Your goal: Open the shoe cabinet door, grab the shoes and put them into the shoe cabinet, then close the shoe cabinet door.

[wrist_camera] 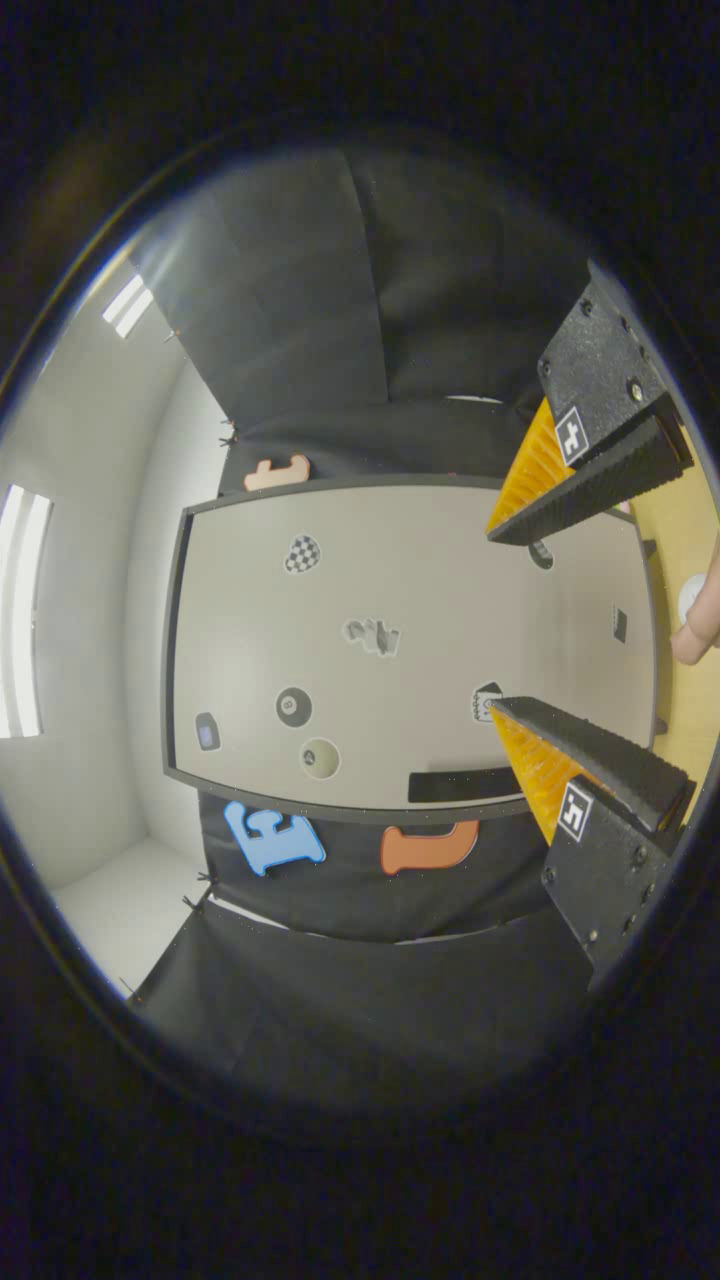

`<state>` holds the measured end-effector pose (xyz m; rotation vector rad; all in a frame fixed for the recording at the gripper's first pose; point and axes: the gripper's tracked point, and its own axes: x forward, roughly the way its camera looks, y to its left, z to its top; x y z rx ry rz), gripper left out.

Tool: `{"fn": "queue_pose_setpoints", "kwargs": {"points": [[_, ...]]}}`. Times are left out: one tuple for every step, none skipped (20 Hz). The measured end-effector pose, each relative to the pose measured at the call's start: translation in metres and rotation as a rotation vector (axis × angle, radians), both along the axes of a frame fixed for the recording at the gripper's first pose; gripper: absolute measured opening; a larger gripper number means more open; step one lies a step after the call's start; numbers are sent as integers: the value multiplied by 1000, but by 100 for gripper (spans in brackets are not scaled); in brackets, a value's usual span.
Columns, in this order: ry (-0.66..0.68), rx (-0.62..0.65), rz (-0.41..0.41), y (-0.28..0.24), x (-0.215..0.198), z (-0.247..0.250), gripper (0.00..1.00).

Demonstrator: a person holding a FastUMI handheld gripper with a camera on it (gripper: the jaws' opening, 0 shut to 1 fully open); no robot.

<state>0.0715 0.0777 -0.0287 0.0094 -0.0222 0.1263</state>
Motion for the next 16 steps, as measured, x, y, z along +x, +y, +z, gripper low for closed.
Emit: {"fn": "queue_pose_setpoints", "kwargs": {"points": [[8, 6, 23, 10, 11, -4, 99], [17, 7, 41, 19, 21, -8, 99], [18, 9, 65, 28, 30, -10, 99], [17, 12, 89, 38, 37, -11, 99], [16, 26, 118, 48, 42, -10, 99], [22, 45, 150, 59, 46, -12, 99], [26, 54, 176, 70, 49, -13, 99], [35, 56, 189, 79, 53, -14, 100], [49, 57, 205, 89, 59, -15, 99], [67, 51, 217, 100, 64, -17, 99], [84, 44, 229, 109, 68, -21, 99], [103, 31, 232, 118, 74, -24, 99], [120, 20, 232, 126, 80, -26, 99], [130, 21, 248, 135, 83, -25, 94], [133, 16, 238, 140, 88, -25, 88], [137, 15, 226, 143, 92, -26, 82]]}}
